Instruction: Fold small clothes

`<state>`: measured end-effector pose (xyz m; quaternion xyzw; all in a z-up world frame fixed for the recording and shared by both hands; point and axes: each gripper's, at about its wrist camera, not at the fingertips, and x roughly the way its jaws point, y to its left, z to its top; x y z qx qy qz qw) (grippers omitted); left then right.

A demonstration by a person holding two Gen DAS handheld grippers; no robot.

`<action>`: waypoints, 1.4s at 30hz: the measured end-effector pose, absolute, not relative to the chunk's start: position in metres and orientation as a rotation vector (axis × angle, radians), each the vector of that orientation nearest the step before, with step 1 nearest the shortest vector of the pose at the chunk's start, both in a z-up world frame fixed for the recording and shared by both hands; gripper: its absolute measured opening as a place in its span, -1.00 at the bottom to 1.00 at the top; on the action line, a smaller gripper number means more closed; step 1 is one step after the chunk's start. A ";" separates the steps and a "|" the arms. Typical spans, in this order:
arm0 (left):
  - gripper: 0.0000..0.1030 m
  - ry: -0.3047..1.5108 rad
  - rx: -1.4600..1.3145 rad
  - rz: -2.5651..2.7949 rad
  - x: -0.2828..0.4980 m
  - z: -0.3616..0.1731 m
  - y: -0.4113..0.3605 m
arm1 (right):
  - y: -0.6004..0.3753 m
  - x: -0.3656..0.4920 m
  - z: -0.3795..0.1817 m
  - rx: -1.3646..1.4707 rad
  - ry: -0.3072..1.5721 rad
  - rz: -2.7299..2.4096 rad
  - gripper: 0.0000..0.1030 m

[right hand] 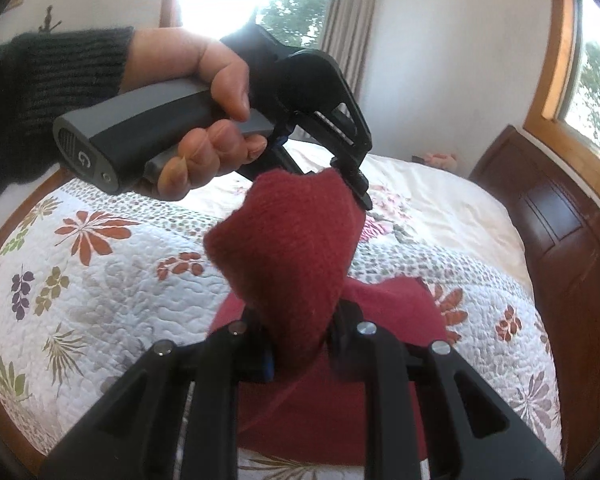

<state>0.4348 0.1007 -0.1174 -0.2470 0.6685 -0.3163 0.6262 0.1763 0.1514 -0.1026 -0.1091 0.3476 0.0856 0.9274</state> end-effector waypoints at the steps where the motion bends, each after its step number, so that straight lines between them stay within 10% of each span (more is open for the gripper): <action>1: -0.67 1.540 -0.555 -0.726 0.435 -0.119 0.091 | 0.145 0.176 -0.104 -0.215 0.715 0.171 -0.65; 25: -0.66 1.674 -0.304 -0.629 0.428 -0.188 -0.051 | -0.012 0.162 -0.185 0.262 0.846 0.188 -0.65; 30: -0.14 1.662 -0.352 -0.618 0.426 -0.192 -0.060 | -0.039 0.161 -0.212 0.460 0.882 0.248 -0.55; 36: 0.39 1.520 -0.412 -0.735 0.414 -0.147 -0.073 | -0.075 0.155 -0.244 0.717 0.921 0.347 0.04; 42: 0.48 1.365 -0.382 -0.809 0.364 -0.105 -0.036 | -0.109 0.158 -0.242 0.812 0.940 0.346 0.17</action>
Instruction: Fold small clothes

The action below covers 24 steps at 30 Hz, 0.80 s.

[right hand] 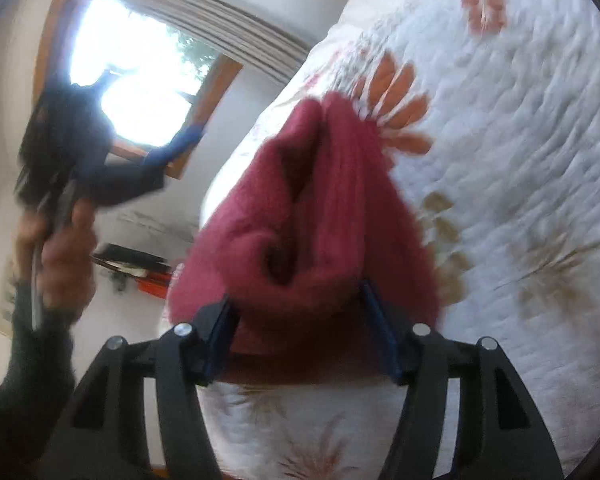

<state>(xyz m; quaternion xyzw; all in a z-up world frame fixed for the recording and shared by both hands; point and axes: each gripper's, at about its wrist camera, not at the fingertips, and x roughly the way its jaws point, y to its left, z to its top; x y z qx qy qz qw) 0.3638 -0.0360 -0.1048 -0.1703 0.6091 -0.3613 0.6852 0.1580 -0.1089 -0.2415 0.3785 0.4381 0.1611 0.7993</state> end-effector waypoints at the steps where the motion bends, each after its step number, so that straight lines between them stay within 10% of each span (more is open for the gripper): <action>1: 0.49 1.348 -0.371 -0.799 0.355 -0.102 -0.026 | -0.117 0.153 -0.231 0.811 0.902 0.346 0.17; 13: 0.60 1.094 0.414 -0.777 0.193 -0.104 -0.007 | -0.092 0.195 -0.209 0.536 1.055 0.603 0.16; 16: 0.61 0.992 0.658 -0.741 0.168 -0.121 -0.024 | -0.092 0.200 -0.215 0.520 1.116 0.645 -0.60; 24: 0.59 0.828 0.949 -0.596 0.139 -0.161 -0.026 | -0.141 0.202 -0.245 0.775 1.196 0.604 -0.71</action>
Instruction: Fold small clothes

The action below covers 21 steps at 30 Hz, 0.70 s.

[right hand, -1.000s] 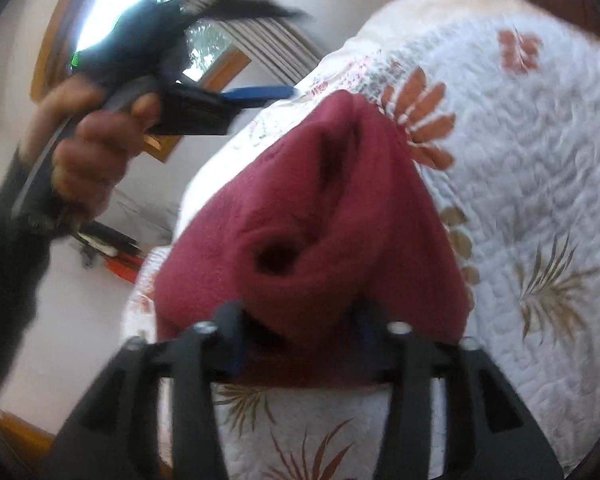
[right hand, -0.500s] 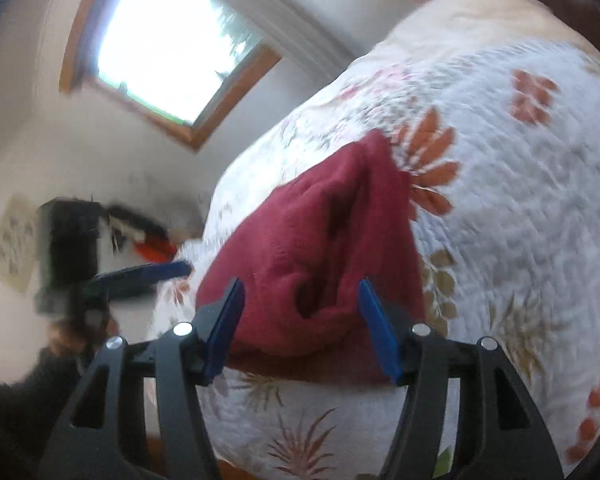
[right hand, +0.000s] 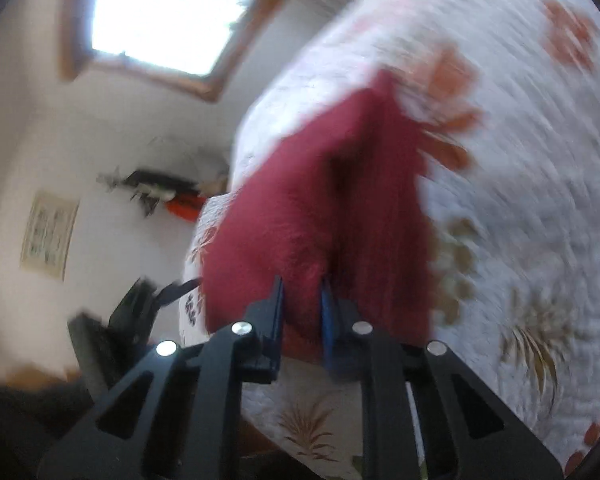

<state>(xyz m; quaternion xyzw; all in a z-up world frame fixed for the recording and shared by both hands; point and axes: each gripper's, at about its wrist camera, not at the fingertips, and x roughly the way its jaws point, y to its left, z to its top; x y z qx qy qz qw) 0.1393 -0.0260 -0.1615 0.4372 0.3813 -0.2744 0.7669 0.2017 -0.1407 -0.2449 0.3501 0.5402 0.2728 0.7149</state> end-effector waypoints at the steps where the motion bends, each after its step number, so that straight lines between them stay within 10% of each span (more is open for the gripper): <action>1: 0.56 0.838 0.984 -0.568 0.138 -0.171 -0.023 | -0.142 0.202 -0.260 0.762 1.233 0.563 -0.66; 4: 0.53 0.840 1.024 -0.526 0.135 -0.182 -0.016 | -0.137 0.196 -0.266 0.776 1.222 0.565 -0.25; 15: 0.93 0.643 1.061 -0.547 0.110 -0.172 -0.016 | -0.128 0.137 -0.256 1.130 1.121 0.476 -0.02; 17: 0.93 0.674 1.083 -0.574 0.113 -0.181 -0.022 | -0.122 0.140 -0.263 1.211 1.077 0.463 0.27; 21: 0.93 0.707 1.100 -0.589 0.119 -0.191 -0.028 | -0.110 0.154 -0.274 1.257 1.043 0.443 -0.02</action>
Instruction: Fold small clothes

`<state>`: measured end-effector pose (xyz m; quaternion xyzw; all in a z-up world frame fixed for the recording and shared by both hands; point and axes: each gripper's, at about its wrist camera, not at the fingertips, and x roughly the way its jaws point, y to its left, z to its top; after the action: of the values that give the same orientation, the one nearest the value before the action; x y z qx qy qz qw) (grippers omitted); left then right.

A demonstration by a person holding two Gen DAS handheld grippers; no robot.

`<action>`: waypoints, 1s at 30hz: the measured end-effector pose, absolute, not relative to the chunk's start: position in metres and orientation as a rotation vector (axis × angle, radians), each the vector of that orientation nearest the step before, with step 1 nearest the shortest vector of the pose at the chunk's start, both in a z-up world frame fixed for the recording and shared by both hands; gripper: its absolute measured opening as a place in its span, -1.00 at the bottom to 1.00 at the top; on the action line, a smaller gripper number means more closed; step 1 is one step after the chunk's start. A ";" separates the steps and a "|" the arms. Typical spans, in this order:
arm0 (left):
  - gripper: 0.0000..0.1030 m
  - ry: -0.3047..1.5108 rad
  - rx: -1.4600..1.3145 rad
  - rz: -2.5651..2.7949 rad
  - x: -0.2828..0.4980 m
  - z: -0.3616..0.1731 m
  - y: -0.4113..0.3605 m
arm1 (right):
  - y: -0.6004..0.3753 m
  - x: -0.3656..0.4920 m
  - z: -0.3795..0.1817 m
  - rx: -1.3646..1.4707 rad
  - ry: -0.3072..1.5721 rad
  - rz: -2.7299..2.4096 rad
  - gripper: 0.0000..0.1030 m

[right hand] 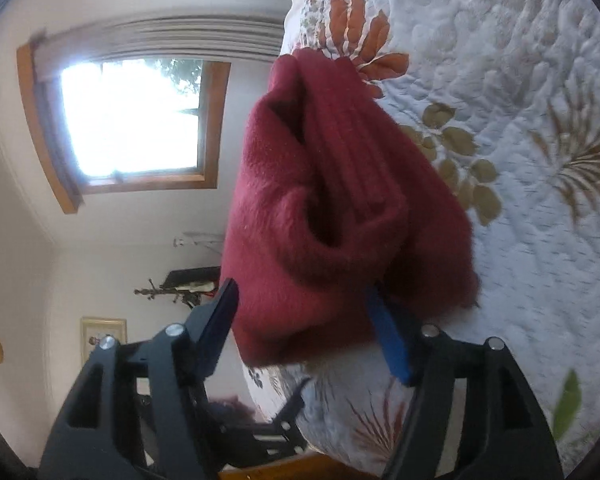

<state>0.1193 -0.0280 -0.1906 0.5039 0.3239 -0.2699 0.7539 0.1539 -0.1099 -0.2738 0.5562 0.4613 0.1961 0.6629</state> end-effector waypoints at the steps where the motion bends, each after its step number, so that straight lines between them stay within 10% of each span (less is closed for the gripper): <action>1: 0.92 0.722 1.083 -0.591 0.123 -0.190 -0.029 | -0.108 0.156 -0.276 1.257 1.042 0.432 -0.58; 6: 0.51 0.761 0.942 -0.569 0.147 -0.161 -0.028 | -0.109 0.150 -0.257 1.252 1.013 0.401 -0.82; 19: 0.72 0.613 1.082 -0.554 0.132 -0.173 -0.033 | -0.124 0.144 -0.247 1.360 0.981 0.367 -0.84; 30: 0.43 0.823 1.085 -0.665 0.131 -0.195 -0.032 | -0.117 0.126 -0.313 1.395 1.061 0.293 -0.85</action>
<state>0.1313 -0.0319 -0.1954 0.4921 0.3734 -0.3016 0.7263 0.1256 -0.1175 -0.3127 0.6094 0.4634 0.1278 0.6306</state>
